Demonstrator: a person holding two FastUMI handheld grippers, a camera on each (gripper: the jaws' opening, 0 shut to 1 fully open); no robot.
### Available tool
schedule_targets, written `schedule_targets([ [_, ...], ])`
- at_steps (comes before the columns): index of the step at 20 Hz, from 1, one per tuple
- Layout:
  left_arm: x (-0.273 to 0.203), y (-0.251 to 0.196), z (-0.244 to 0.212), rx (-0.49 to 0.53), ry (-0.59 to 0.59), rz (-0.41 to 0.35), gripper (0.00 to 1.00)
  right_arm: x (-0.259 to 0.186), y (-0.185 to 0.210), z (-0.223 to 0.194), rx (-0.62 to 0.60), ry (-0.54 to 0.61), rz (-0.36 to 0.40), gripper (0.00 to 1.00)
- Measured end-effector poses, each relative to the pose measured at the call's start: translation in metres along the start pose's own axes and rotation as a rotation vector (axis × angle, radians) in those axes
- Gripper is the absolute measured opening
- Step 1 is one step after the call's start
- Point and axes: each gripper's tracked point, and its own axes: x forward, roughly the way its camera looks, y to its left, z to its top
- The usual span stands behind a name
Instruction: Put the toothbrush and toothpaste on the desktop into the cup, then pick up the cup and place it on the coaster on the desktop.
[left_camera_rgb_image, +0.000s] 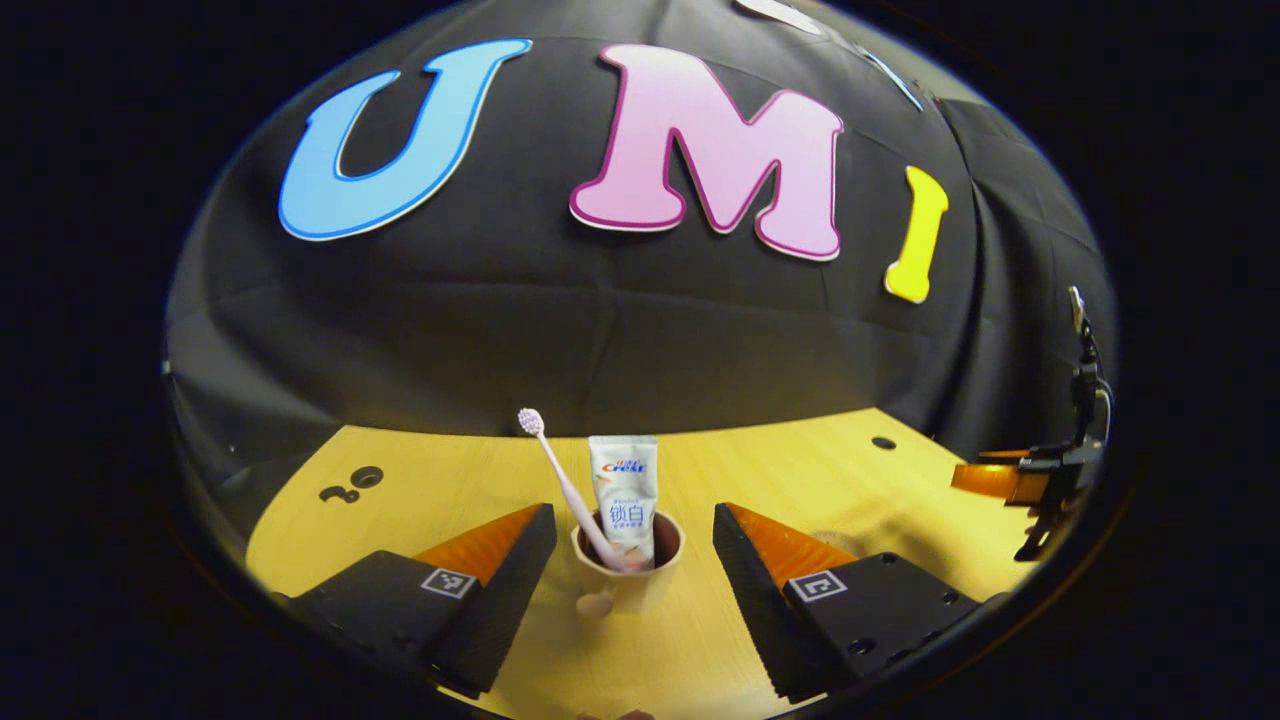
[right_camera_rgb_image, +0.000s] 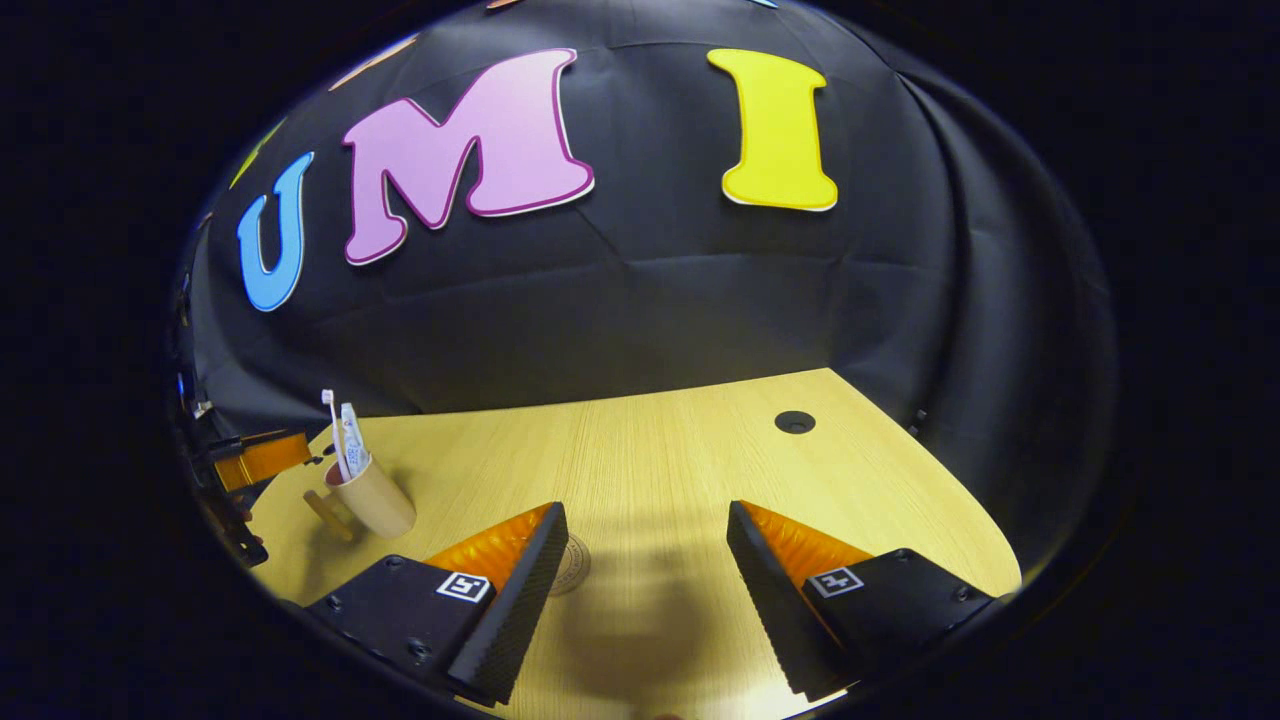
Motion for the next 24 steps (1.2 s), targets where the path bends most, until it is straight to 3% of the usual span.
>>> schedule_targets([
  [5,-0.003,0.006,-0.023,0.011,0.198,-0.031,0.97,-0.004,-0.011,0.009,0.027,-0.009,-0.015,0.98],
  [11,0.005,0.022,-0.067,0.108,0.462,-0.042,0.98,-0.008,-0.037,0.015,-0.011,-0.031,-0.057,0.98],
  [15,0.018,0.017,-0.09,0.081,0.594,-0.087,0.98,-0.018,-0.058,0.001,-0.025,-0.006,-0.1,0.98],
  [18,0.028,0.017,-0.111,0.089,0.685,-0.102,0.72,-0.029,-0.068,-0.022,-0.02,0.044,-0.118,0.98],
  [19,0.03,0.017,-0.113,0.09,0.696,-0.101,0.68,-0.033,-0.073,-0.029,-0.012,0.057,-0.128,0.98],
  [22,0.037,0.015,-0.115,0.069,0.715,-0.103,0.7,-0.041,-0.085,-0.047,0.008,0.102,-0.156,0.98],
  [24,0.039,0.019,-0.118,0.084,0.743,-0.097,0.64,-0.04,-0.09,-0.048,0.017,0.107,-0.165,0.98],
])
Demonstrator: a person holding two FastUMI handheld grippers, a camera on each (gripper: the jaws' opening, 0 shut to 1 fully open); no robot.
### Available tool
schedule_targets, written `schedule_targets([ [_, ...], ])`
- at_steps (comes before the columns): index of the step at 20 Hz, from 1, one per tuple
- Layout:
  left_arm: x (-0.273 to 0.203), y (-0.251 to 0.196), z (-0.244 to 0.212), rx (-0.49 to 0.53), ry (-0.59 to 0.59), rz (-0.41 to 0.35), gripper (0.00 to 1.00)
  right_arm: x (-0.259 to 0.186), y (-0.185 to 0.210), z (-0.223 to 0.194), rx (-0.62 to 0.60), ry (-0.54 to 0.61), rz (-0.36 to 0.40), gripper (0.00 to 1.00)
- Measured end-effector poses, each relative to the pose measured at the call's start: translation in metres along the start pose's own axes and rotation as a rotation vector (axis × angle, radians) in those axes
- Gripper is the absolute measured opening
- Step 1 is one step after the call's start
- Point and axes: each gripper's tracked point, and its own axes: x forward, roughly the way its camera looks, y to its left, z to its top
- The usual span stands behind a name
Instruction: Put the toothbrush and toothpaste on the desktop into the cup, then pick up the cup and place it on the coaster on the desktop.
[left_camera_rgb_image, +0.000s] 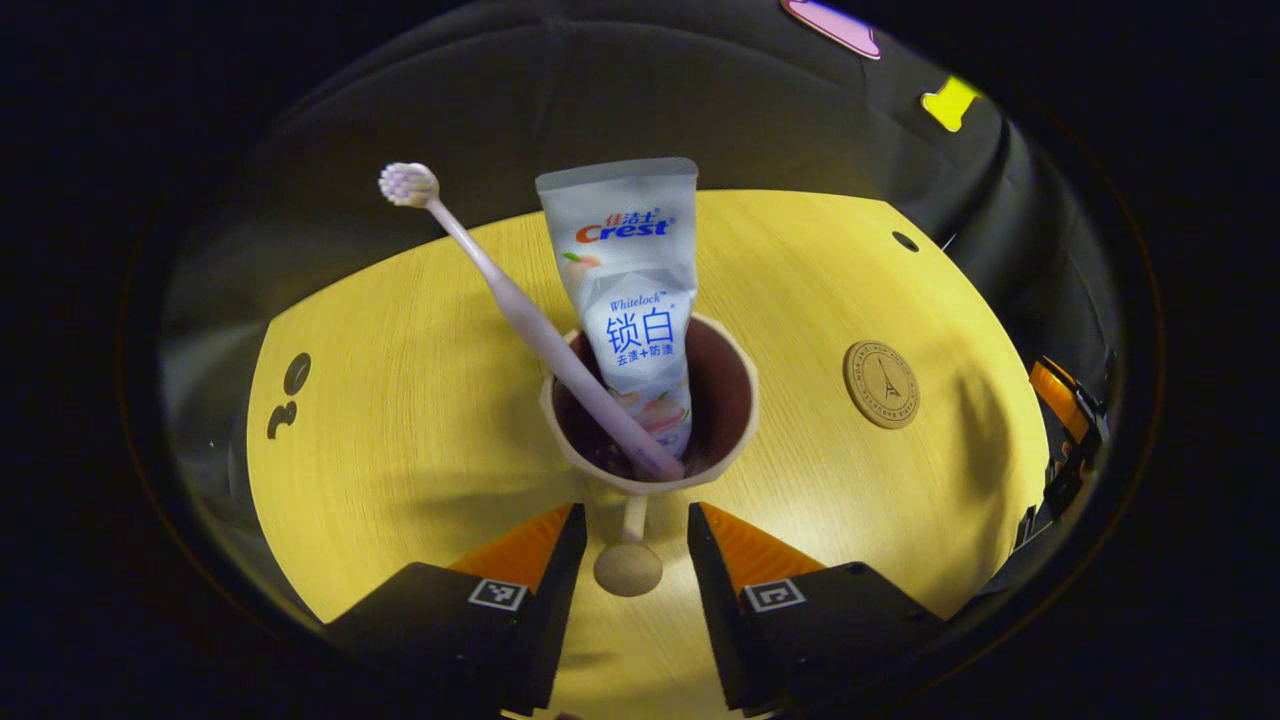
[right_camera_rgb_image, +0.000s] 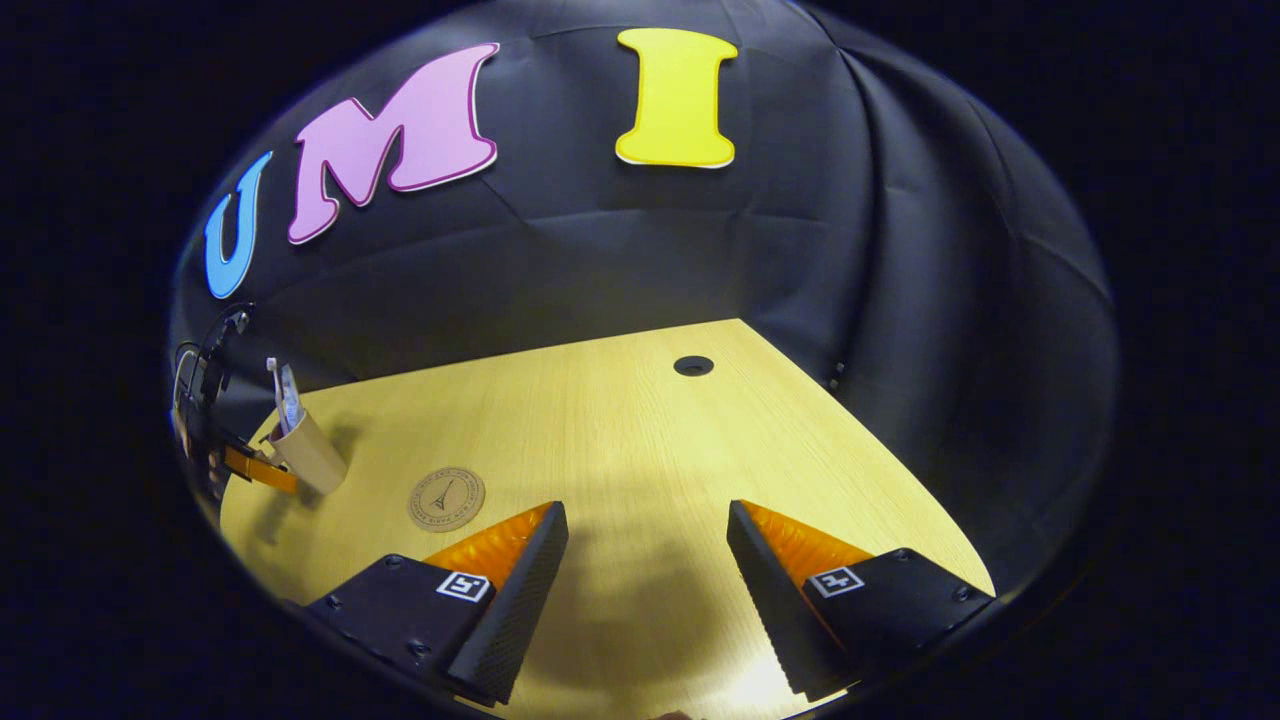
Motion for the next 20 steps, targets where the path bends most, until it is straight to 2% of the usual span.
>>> schedule_targets([
  [1,0.001,0.002,0.0,0.009,0.007,0.007,0.61,0.0,-0.001,0.002,0.006,-0.006,-0.002,0.98],
  [3,0.0,0.003,0.005,0.029,0.012,0.02,0.42,0.002,-0.003,0.005,0.013,-0.012,-0.006,0.98],
  [5,0.0,0.002,0.005,0.051,0.032,0.025,0.33,0.003,-0.001,0.003,0.014,-0.005,-0.002,0.98],
  [6,-0.001,0.002,0.005,0.055,0.036,0.026,0.36,0.003,0.001,0.002,0.012,-0.001,0.001,0.98],
  [7,-0.001,0.002,0.004,0.048,0.039,0.025,0.32,0.004,0.002,0.001,0.007,0.002,0.003,0.98],
  [10,-0.001,0.0,0.005,0.021,0.035,0.016,0.34,0.002,0.005,-0.002,0.003,0.009,0.014,0.98],
  [11,-0.001,0.0,0.005,0.015,0.031,0.022,0.27,0.003,0.006,-0.002,0.001,0.009,0.016,0.98],
  [14,-0.004,-0.003,0.009,0.0,-0.014,0.029,0.23,0.002,0.008,-0.002,0.004,0.014,0.019,0.98],
  [20,-0.021,-0.009,0.025,0.037,-0.082,0.048,0.21,0.0,0.004,-0.003,0.004,0.023,0.016,0.98],
])
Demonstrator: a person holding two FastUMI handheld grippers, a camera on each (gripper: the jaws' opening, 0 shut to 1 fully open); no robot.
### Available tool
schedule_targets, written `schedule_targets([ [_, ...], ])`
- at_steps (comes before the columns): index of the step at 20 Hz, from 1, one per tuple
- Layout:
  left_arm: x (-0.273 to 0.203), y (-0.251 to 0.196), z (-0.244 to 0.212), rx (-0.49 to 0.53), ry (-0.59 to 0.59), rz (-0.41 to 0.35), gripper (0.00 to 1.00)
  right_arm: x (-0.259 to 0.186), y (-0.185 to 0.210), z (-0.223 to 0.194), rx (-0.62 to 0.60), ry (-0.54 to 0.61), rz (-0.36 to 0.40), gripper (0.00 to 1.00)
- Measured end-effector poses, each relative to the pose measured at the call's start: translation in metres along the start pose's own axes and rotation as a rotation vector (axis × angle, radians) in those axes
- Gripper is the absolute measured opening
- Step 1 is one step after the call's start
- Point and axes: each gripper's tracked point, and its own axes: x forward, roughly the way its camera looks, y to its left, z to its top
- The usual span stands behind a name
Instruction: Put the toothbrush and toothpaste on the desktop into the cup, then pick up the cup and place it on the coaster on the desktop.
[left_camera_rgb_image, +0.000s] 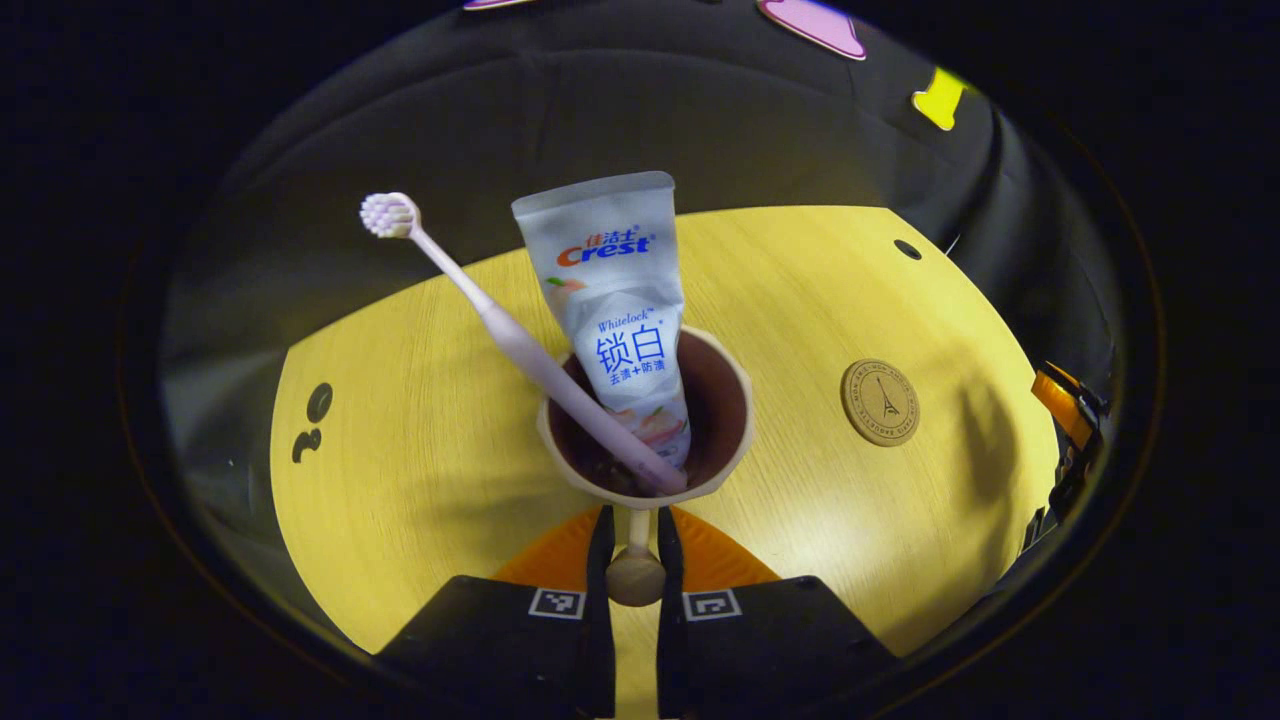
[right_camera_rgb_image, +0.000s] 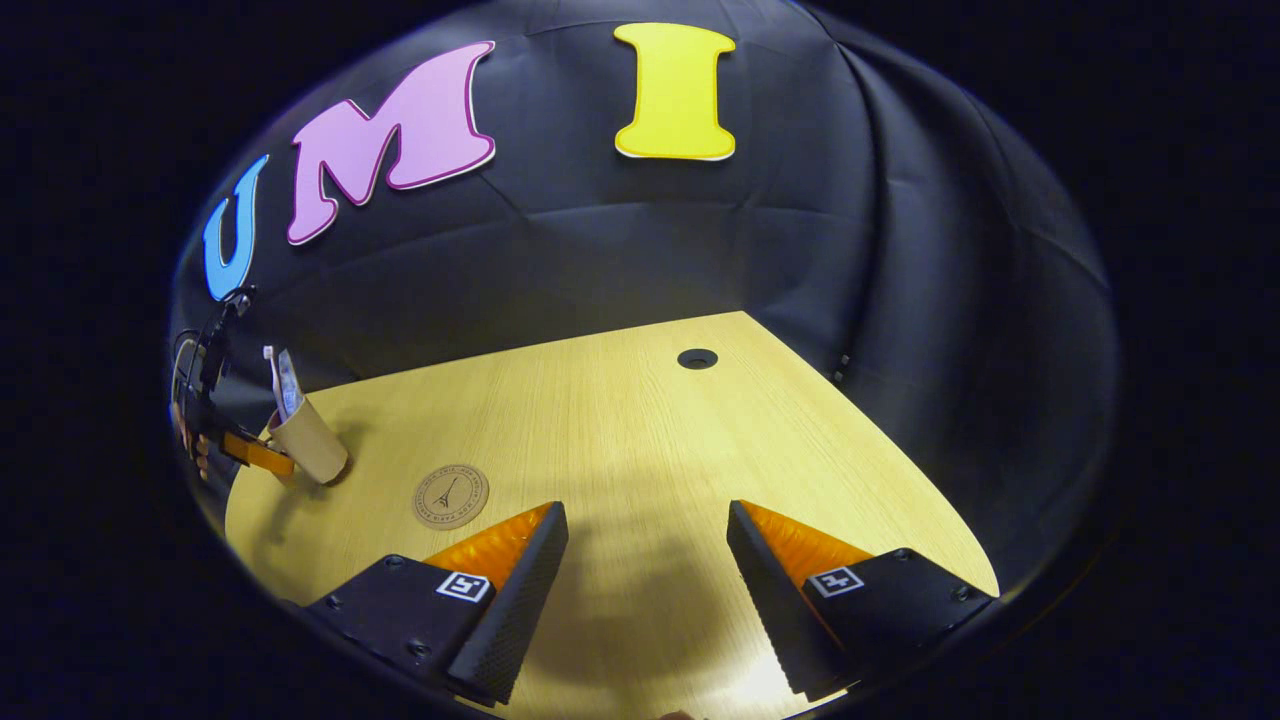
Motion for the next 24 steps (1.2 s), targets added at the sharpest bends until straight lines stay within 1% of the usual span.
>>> schedule_targets([
  [4,-0.007,-0.023,0.008,0.027,-0.013,-0.028,0.21,-0.003,-0.009,0.006,0.016,-0.008,-0.017,0.98],
  [7,-0.009,-0.047,0.017,0.072,-0.021,-0.056,0.21,-0.01,-0.018,0.012,0.009,-0.025,-0.03,0.98],
  [8,-0.008,-0.063,0.022,0.101,-0.022,-0.07,0.21,-0.014,-0.026,0.014,0.006,-0.034,-0.043,0.98],
  [11,-0.005,-0.1,0.032,0.125,-0.022,-0.124,0.21,-0.023,-0.045,0.02,0.029,-0.05,-0.081,0.99],
  [19,0.018,-0.172,0.044,0.229,-0.004,-0.193,0.21,-0.043,-0.084,0.012,0.072,-0.058,-0.15,0.99],
  [21,0.024,-0.186,0.043,0.243,0.004,-0.208,0.21,-0.047,-0.091,0.007,0.082,-0.054,-0.162,0.98],
  [24,0.024,-0.19,0.038,0.262,0.016,-0.214,0.21,-0.05,-0.096,0.002,0.092,-0.052,-0.172,0.99],
])
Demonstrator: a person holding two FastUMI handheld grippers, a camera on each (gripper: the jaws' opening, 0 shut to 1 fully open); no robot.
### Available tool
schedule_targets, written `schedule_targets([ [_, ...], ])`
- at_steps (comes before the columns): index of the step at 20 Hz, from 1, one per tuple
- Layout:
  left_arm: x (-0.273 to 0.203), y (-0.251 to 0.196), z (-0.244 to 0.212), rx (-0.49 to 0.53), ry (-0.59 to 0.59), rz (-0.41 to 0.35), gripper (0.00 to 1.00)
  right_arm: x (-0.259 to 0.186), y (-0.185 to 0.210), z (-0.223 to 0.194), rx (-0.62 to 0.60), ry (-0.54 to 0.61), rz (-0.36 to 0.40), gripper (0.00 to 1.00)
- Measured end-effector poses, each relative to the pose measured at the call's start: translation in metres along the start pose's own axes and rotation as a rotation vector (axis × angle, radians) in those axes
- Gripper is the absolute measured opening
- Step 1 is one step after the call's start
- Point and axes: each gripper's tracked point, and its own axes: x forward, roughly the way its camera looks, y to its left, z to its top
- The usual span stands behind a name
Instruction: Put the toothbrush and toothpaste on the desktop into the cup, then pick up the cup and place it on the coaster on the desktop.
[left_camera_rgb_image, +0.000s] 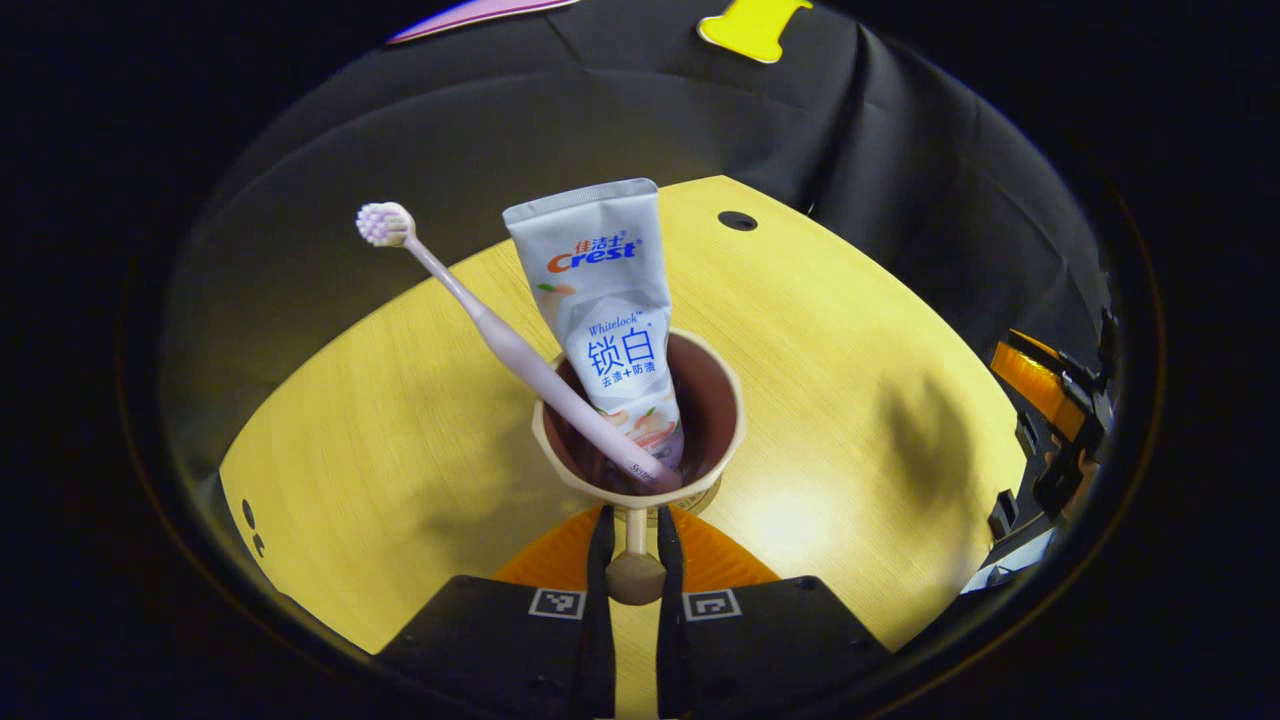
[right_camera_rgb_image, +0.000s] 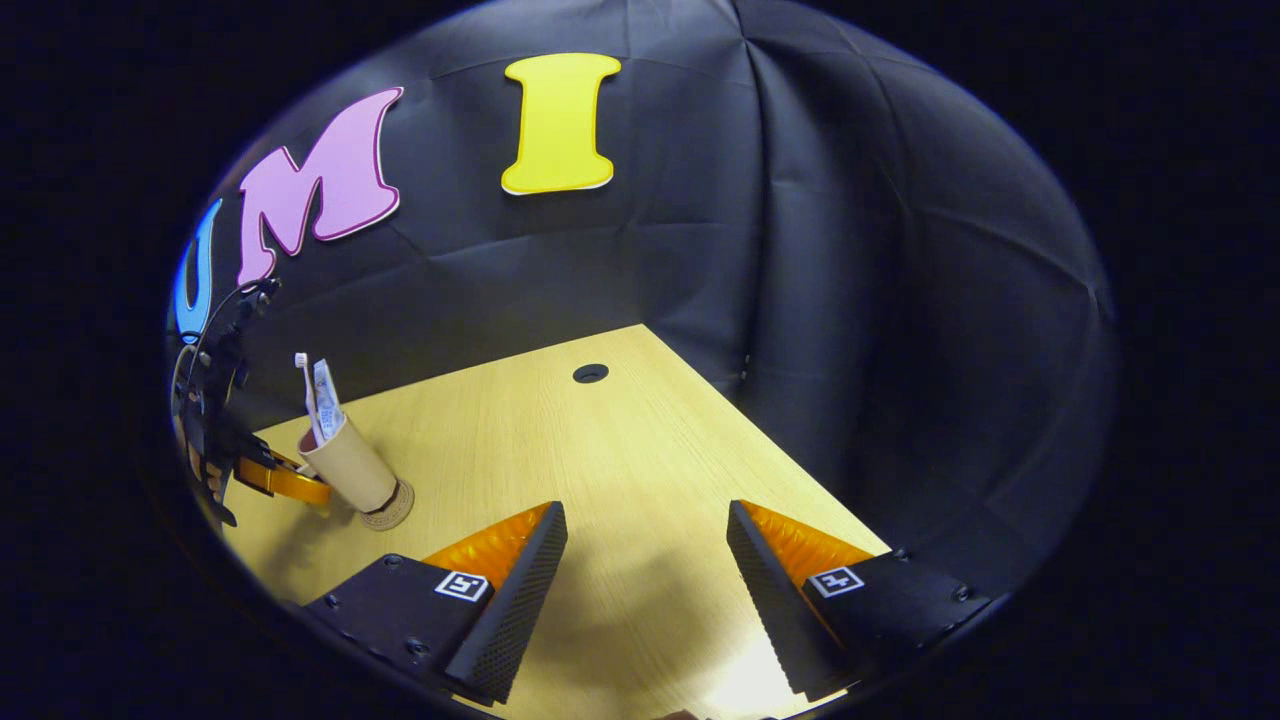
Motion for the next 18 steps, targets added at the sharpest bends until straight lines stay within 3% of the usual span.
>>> schedule_targets([
  [7,0.014,-0.011,0.004,-0.001,0.012,0.016,0.21,-0.002,-0.002,-0.008,0.004,0.013,0.014,0.99],
  [10,0.015,-0.015,0.004,0.004,0.001,0.033,0.27,-0.004,0.0,-0.008,-0.002,0.01,0.022,0.99],
  [12,0.006,-0.015,0.009,-0.013,-0.032,0.036,0.36,-0.006,0.004,-0.006,-0.003,0.005,0.031,0.99],
  [13,-0.002,-0.014,0.014,-0.026,-0.058,0.033,0.32,-0.009,0.005,-0.005,-0.007,0.002,0.034,0.99],
  [16,-0.035,-0.008,0.018,-0.055,-0.133,0.064,0.97,-0.023,0.015,0.001,-0.013,-0.014,0.048,0.99],
  [18,-0.077,-0.002,0.02,-0.105,-0.219,0.104,0.97,-0.037,0.028,0.009,-0.026,-0.034,0.07,0.99],
])
